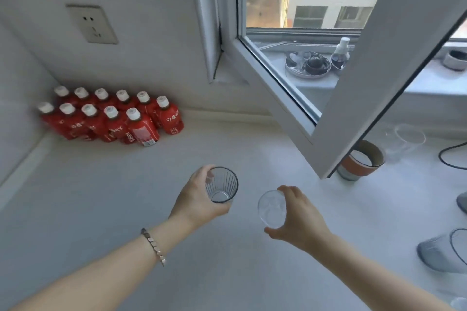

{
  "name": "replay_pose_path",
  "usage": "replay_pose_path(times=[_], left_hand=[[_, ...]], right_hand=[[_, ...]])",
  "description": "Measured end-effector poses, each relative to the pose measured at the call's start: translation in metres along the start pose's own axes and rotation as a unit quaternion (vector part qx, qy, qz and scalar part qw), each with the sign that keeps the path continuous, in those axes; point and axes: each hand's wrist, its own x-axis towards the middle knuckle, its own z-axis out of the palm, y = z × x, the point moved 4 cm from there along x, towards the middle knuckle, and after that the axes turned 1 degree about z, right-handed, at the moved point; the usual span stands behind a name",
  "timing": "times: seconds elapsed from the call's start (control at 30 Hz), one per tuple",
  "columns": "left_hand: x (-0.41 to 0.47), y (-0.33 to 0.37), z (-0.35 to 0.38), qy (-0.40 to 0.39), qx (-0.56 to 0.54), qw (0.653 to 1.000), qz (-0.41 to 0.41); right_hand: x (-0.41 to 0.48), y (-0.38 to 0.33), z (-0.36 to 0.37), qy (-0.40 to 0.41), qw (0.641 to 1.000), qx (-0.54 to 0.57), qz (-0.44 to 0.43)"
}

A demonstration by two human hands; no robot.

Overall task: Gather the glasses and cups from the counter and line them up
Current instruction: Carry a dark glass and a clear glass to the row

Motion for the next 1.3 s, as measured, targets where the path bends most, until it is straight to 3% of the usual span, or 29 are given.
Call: replay_pose_path(times=[0.3,0.37,0.43,0.73,1.0,1.3], left_hand=[[-0.165,-0.016,-0.006,0.128,0.031,0.985,-0.114],[-0.257,-0.018,-0.003,0.222,0.002,0.956,-0.192],[-0.277,-0.022,0.002,0.236,-0.012,0.949,-0.207],[-0.549,-0.034,0.01,0.405,-0.042,0.826,-0.391],[-0.763,-0.06,0.005,0.505,-0.066,0.734,-0.449],[-0.947,-0.132,-0.027,0.496,-0.068,0.719,-0.482]], right_hand=[[-0.059,-0.04,0.016,-0.072,0.98,-0.053,-0.178],[-0.109,-0.066,0.03,-0.119,0.949,-0.094,-0.275],[-0.114,-0.069,0.035,-0.115,0.947,-0.095,-0.284],[-0.304,-0.146,0.118,-0.223,0.829,-0.153,-0.489],[-0.482,-0.199,0.211,-0.269,0.757,-0.18,-0.568],[-0.643,-0.263,0.316,-0.289,0.747,-0.187,-0.569]])
